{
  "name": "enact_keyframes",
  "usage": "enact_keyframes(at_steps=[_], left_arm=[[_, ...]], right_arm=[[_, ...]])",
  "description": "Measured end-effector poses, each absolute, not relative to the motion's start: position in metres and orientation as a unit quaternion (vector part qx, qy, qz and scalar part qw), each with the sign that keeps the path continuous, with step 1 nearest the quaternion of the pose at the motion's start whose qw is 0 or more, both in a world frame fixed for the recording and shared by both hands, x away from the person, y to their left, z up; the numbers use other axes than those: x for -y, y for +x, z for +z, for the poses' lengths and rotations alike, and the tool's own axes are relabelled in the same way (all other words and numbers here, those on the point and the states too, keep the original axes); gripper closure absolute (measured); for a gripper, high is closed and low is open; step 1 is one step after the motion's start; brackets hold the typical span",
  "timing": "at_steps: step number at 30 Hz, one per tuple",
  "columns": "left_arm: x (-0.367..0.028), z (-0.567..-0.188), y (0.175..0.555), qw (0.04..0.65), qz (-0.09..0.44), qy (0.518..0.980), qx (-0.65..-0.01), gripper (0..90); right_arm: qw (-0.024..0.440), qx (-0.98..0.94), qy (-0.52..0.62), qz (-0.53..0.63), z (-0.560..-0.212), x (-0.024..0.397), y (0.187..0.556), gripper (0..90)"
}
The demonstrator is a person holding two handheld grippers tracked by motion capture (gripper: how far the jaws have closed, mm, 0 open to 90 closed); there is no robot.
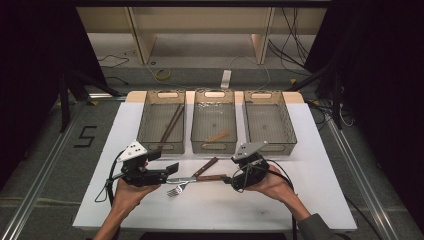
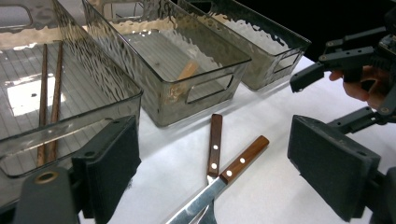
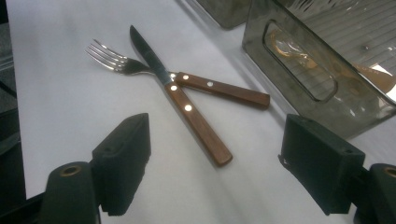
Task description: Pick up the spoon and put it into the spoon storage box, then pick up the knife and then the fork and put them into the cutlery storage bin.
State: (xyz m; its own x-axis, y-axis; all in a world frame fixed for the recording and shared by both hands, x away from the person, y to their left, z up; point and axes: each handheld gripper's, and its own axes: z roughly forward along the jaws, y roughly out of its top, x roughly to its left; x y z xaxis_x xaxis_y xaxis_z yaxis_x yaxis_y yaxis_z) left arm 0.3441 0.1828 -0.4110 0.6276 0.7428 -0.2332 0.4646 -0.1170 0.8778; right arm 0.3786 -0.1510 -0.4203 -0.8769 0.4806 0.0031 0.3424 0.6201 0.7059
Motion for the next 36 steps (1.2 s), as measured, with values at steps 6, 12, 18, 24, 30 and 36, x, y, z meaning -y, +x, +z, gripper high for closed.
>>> enact_keyframes(at_steps=[6, 12, 18, 24, 30, 36], left_arm=[[-0.183, -0.412, 0.340, 0.522, 0.137, 0.741, -0.400, 16.0], [-0.182, -0.412, 0.336, 0.527, 0.142, 0.740, -0.394, 15.4], [-0.185, -0.411, 0.333, 0.529, 0.148, 0.736, -0.396, 15.3], [-0.189, -0.412, 0.330, 0.527, 0.153, 0.733, -0.401, 15.3], [-0.186, -0.412, 0.329, 0.522, 0.160, 0.740, -0.393, 15.3], [-0.185, -0.411, 0.328, 0.524, 0.165, 0.740, -0.389, 15.3]], right_arm=[[0.088, -0.901, 0.221, 0.364, -0.420, 0.143, 0.384, 25.1], [0.086, -0.908, 0.211, 0.351, -0.421, 0.135, 0.387, 25.2], [0.079, -0.911, 0.205, 0.349, -0.422, 0.131, 0.392, 27.1], [0.072, -0.917, 0.198, 0.338, -0.427, 0.123, 0.397, 30.0], [0.064, -0.924, 0.185, 0.327, -0.429, 0.115, 0.398, 34.9], [0.054, -0.933, 0.178, 0.309, -0.437, 0.106, 0.403, 40.5]])
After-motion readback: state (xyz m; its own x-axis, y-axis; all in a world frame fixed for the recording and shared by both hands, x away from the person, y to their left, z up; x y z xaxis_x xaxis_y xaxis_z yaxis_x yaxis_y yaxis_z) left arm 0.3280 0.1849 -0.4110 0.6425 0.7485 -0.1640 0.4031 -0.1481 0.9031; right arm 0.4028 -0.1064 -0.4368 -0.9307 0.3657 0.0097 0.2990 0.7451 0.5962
